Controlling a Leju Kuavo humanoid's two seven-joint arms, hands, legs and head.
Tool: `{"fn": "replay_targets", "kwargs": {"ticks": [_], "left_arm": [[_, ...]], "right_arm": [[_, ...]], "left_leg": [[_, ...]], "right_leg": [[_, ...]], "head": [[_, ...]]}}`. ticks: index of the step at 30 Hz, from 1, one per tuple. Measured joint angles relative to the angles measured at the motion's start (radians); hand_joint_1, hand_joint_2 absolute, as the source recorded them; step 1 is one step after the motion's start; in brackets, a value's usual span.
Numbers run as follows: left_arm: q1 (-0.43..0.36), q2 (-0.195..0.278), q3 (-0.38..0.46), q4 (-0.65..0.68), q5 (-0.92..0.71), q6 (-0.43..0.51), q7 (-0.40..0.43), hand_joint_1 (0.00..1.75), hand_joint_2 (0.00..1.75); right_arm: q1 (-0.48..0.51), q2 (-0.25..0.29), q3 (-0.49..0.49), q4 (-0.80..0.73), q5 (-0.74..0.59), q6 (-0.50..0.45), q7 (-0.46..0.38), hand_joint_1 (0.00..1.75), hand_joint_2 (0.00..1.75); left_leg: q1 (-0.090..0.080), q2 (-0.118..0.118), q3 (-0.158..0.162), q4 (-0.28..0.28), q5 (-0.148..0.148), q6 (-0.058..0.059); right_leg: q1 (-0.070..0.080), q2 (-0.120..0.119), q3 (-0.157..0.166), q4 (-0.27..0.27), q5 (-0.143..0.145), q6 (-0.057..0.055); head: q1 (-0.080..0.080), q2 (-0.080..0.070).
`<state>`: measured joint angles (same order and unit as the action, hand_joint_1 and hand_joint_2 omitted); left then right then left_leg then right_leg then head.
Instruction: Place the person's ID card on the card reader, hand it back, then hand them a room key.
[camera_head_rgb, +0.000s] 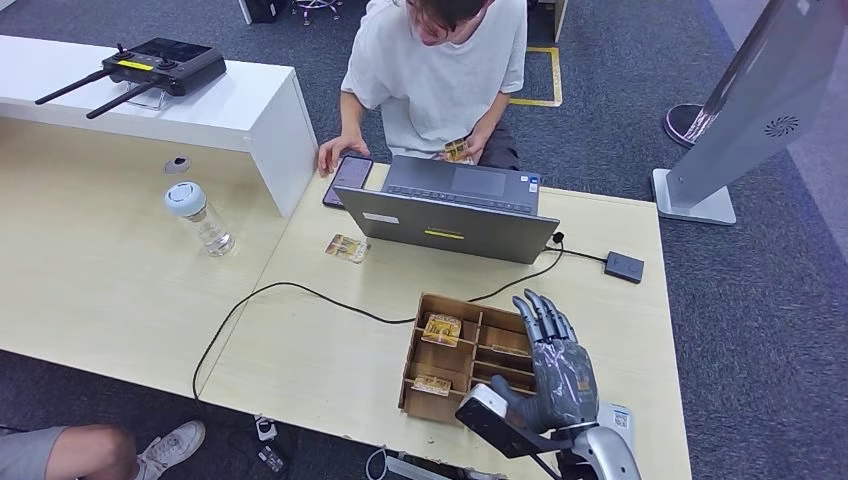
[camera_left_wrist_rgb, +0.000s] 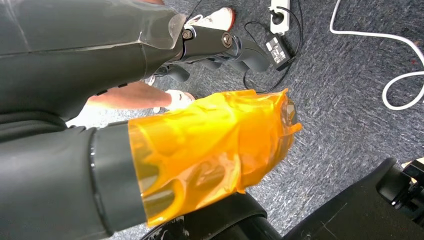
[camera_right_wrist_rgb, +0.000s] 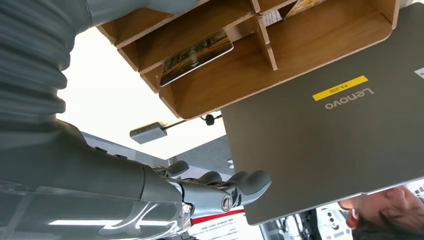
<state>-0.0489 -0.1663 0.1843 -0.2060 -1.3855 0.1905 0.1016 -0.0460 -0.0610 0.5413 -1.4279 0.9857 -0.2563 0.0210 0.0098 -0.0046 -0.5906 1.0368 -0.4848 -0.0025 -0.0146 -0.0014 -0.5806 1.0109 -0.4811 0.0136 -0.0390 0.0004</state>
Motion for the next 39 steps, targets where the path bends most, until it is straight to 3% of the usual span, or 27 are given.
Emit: {"fn": "replay_targets", "kwargs": {"ticks": [10, 21, 34, 39], "left_arm": [[-0.001, 0.000, 0.000, 0.000, 0.000, -0.001, 0.003, 0.00, 0.00], [-0.002, 0.000, -0.001, 0.000, 0.000, -0.001, 0.004, 0.00, 0.00], [-0.004, 0.000, -0.001, 0.000, -0.002, -0.001, 0.004, 0.00, 0.00], [-0.004, 0.000, -0.001, 0.000, -0.001, -0.001, 0.004, 0.00, 0.00]], "right_arm": [[-0.005, 0.000, 0.000, 0.015, 0.005, 0.006, 0.006, 0.21, 1.75], [-0.010, 0.000, -0.001, 0.051, 0.012, 0.017, 0.024, 0.18, 1.75], [-0.016, 0.000, -0.004, 0.080, 0.012, 0.019, 0.028, 0.52, 1.75], [-0.024, 0.000, -0.005, 0.080, 0.012, 0.018, 0.028, 0.55, 1.75]], "left_leg": [[0.000, 0.000, 0.000, 0.000, 0.000, 0.000], [0.000, 0.000, 0.000, 0.000, 0.000, 0.000], [0.000, 0.000, 0.000, 0.000, 0.000, 0.000], [0.000, 0.000, 0.000, 0.000, 0.000, 0.000]], "right_leg": [[0.000, 0.000, 0.000, 0.000, 0.000, 0.000], [0.000, 0.000, 0.000, 0.000, 0.000, 0.000], [0.000, 0.000, 0.000, 0.000, 0.000, 0.000], [0.000, 0.000, 0.000, 0.000, 0.000, 0.000]], "head": [[0.000, 0.000], [0.000, 0.000], [0.000, 0.000], [0.000, 0.000]]}}
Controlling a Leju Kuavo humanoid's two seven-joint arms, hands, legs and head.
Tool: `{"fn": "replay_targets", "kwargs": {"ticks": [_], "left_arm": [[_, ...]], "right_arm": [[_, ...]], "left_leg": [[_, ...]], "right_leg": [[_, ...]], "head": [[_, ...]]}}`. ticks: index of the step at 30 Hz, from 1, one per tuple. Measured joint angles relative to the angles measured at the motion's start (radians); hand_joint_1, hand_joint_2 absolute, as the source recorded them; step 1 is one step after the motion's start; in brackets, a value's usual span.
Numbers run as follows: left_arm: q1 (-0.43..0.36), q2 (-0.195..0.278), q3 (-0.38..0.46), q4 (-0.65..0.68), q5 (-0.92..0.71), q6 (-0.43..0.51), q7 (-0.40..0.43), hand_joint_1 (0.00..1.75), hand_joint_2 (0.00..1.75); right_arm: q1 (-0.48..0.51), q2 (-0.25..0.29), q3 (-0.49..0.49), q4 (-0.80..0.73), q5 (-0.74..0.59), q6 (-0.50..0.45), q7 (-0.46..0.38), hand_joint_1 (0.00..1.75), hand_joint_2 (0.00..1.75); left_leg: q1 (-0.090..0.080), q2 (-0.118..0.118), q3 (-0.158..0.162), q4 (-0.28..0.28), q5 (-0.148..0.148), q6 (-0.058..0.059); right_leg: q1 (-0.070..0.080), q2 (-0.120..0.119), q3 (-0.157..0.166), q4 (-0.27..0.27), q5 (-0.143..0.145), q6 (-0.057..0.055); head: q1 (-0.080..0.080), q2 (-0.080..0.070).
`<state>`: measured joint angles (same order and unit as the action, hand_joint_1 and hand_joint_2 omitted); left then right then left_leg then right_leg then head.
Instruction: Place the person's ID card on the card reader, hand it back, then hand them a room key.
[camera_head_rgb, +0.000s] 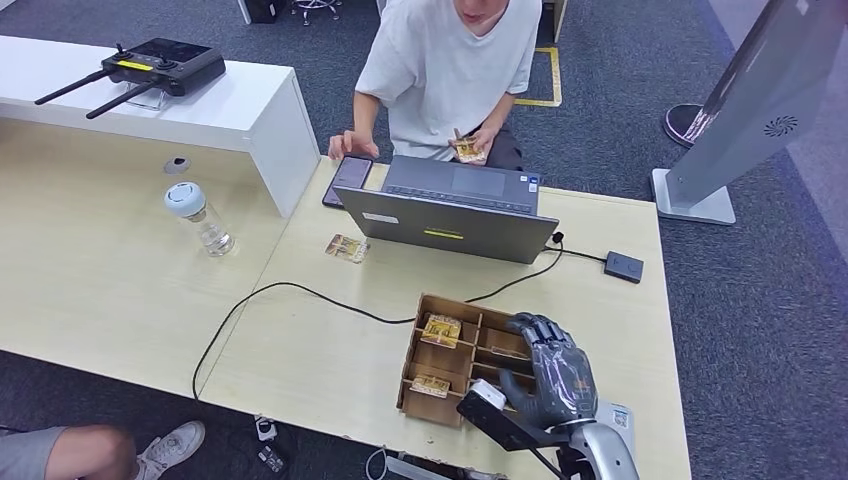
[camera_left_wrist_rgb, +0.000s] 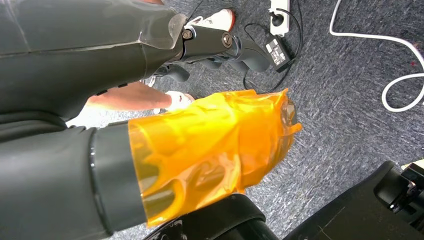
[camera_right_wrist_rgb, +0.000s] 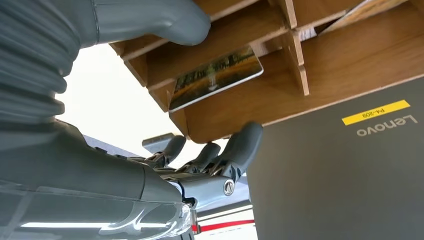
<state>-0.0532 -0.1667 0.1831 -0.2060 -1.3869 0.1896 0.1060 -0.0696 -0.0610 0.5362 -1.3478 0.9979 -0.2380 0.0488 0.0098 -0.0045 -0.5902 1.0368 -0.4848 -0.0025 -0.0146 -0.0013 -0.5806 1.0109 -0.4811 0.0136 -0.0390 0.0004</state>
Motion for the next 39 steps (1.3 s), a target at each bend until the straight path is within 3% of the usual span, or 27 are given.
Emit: {"fn": "replay_targets", "kwargs": {"ticks": [22, 29, 39], "left_arm": [[-0.001, 0.000, 0.000, 0.000, 0.001, 0.000, 0.000, 0.00, 0.00], [-0.001, 0.000, 0.000, 0.000, 0.003, 0.000, 0.000, 0.00, 0.00], [-0.001, 0.000, 0.000, 0.000, 0.004, 0.000, 0.000, 0.00, 0.00]], "right_arm": [[-0.014, 0.000, -0.008, -0.002, -0.003, -0.003, -0.001, 0.69, 1.75], [-0.014, 0.000, -0.009, -0.004, -0.005, -0.003, -0.001, 0.52, 1.75], [-0.011, 0.000, -0.009, -0.005, -0.006, -0.002, -0.001, 0.49, 1.75]], "left_leg": [[0.000, 0.000, 0.000, 0.000, 0.000, 0.000], [0.000, 0.000, 0.000, 0.000, 0.000, 0.000], [0.000, 0.000, 0.000, 0.000, 0.000, 0.000]], "right_leg": [[0.000, 0.000, 0.000, 0.000, 0.000, 0.000], [0.000, 0.000, 0.000, 0.000, 0.000, 0.000], [0.000, 0.000, 0.000, 0.000, 0.000, 0.000]], "head": [[0.000, 0.000], [0.000, 0.000], [0.000, 0.000]]}}
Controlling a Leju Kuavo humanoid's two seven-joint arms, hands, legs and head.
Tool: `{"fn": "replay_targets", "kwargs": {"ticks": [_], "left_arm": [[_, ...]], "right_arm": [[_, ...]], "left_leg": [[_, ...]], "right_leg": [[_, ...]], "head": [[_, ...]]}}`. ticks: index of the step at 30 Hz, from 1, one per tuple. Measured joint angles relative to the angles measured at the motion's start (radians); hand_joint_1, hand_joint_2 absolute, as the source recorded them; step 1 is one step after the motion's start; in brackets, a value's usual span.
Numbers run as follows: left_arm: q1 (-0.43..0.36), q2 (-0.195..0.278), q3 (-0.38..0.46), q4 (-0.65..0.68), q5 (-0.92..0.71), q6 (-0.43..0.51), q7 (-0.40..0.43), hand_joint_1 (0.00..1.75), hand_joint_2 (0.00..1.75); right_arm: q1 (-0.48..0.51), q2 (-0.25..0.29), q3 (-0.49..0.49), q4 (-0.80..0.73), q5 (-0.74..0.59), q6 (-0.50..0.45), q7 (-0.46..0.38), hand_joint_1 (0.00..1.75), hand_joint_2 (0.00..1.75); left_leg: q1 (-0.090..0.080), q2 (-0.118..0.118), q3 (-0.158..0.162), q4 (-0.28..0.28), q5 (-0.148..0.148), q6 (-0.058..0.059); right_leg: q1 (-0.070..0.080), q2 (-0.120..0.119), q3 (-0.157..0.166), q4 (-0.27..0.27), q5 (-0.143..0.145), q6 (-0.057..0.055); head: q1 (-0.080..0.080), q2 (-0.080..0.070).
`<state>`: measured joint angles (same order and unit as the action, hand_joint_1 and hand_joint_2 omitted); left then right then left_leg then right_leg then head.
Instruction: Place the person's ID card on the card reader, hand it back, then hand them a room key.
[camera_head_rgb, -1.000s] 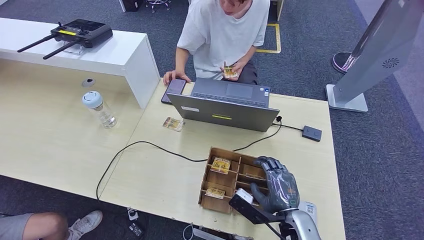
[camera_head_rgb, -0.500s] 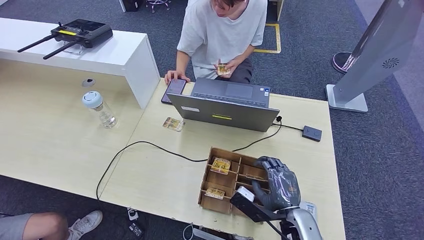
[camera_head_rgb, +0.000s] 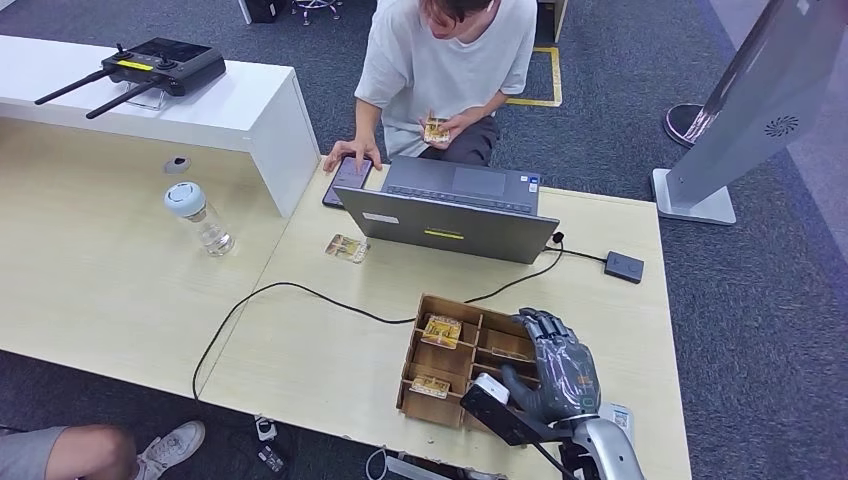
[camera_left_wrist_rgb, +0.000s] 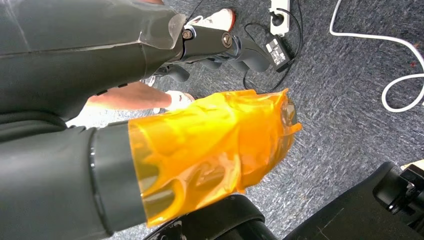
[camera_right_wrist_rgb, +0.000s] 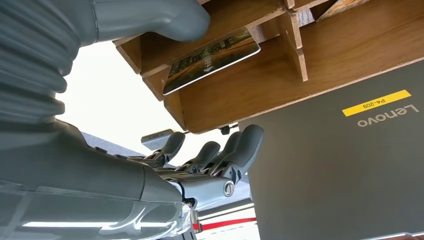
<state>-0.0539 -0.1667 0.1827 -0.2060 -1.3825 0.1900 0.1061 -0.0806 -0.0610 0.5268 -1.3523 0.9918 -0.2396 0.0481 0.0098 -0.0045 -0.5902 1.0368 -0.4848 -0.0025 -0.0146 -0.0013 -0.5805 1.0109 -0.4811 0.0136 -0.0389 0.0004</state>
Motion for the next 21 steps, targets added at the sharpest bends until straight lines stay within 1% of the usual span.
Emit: {"fn": "replay_targets", "kwargs": {"ticks": [13, 21], "left_arm": [[0.000, 0.000, 0.000, 0.000, 0.000, 0.000, 0.000, 0.00, 0.00], [0.000, 0.000, 0.000, 0.000, 0.000, 0.000, 0.000, 0.00, 0.00]], "right_arm": [[0.000, 0.000, 0.000, 0.000, 0.000, 0.000, -0.002, 0.49, 1.75], [0.000, 0.000, 0.000, 0.000, 0.000, -0.001, -0.002, 0.56, 1.75]], "left_leg": [[0.000, 0.000, 0.000, 0.000, 0.000, 0.000], [0.000, 0.000, 0.000, 0.000, 0.000, 0.000]], "right_leg": [[0.000, 0.000, 0.000, 0.000, 0.000, 0.000], [0.000, 0.000, 0.000, 0.000, 0.000, 0.000]], "head": [[0.000, 0.000], [0.000, 0.000]]}}
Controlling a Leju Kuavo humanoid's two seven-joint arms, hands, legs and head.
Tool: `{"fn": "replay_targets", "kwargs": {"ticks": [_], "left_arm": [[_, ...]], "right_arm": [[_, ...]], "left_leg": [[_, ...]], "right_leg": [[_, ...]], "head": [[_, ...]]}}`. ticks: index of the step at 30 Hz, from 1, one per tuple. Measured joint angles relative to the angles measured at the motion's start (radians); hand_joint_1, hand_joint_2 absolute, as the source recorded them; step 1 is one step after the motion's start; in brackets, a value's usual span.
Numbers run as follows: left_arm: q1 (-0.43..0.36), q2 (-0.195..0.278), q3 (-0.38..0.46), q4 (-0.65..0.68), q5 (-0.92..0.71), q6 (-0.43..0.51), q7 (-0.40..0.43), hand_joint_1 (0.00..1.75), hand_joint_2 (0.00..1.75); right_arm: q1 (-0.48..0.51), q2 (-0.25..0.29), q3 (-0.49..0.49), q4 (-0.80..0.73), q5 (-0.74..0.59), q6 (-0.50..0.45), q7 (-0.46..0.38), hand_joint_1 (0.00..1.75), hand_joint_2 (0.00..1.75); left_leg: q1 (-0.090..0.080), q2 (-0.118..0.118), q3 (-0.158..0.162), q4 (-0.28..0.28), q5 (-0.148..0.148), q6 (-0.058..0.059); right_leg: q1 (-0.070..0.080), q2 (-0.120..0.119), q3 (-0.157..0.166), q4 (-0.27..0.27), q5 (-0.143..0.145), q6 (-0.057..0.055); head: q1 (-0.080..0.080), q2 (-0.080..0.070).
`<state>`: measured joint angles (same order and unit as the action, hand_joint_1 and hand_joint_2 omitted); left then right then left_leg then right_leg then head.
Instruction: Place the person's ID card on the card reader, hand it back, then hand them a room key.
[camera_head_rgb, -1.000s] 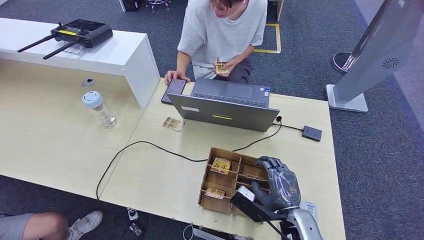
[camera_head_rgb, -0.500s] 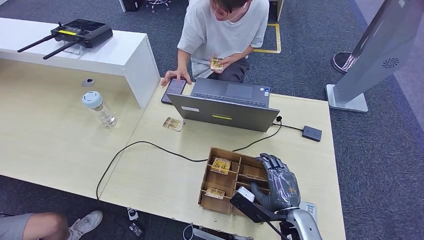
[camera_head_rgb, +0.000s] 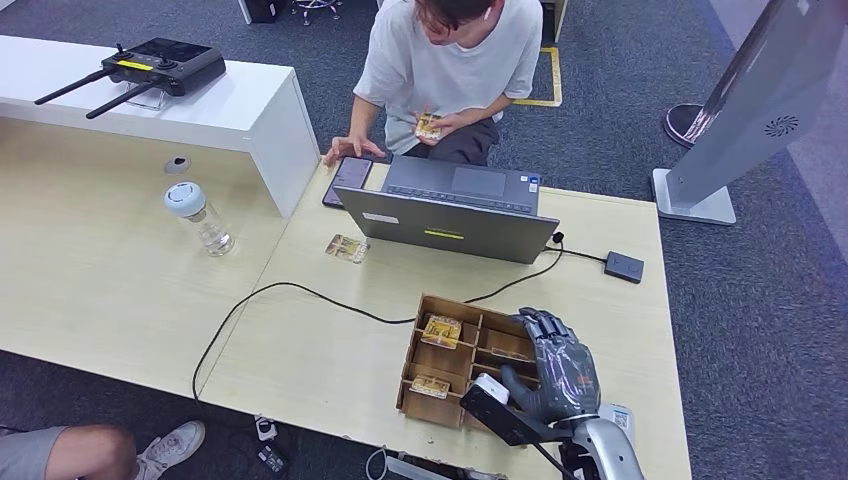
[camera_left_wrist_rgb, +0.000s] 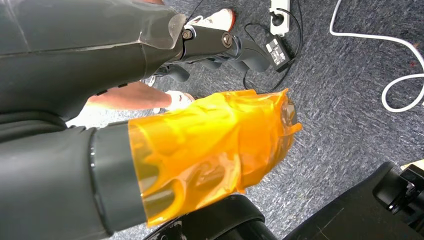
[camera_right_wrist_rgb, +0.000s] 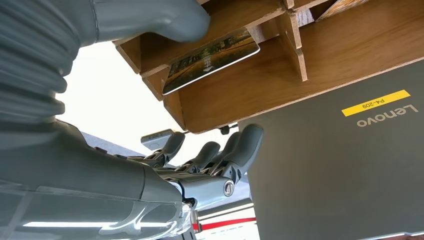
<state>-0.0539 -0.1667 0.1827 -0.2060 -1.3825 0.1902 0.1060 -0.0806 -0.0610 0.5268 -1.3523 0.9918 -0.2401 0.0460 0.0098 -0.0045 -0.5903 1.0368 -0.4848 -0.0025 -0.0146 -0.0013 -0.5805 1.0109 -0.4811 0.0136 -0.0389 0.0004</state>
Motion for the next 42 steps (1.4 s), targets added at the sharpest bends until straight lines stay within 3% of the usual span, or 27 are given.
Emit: {"fn": "replay_targets", "kwargs": {"ticks": [42], "left_arm": [[0.001, 0.000, 0.000, 0.000, 0.014, 0.011, 0.000, 0.00, 0.00]], "right_arm": [[0.049, 0.000, -0.006, -0.068, 0.027, -0.008, 0.003, 0.47, 1.75]], "left_leg": [[0.000, 0.000, 0.000, 0.000, 0.000, 0.000]], "right_leg": [[0.000, 0.000, 0.000, 0.000, 0.000, 0.000]], "head": [[0.000, 0.000]]}}
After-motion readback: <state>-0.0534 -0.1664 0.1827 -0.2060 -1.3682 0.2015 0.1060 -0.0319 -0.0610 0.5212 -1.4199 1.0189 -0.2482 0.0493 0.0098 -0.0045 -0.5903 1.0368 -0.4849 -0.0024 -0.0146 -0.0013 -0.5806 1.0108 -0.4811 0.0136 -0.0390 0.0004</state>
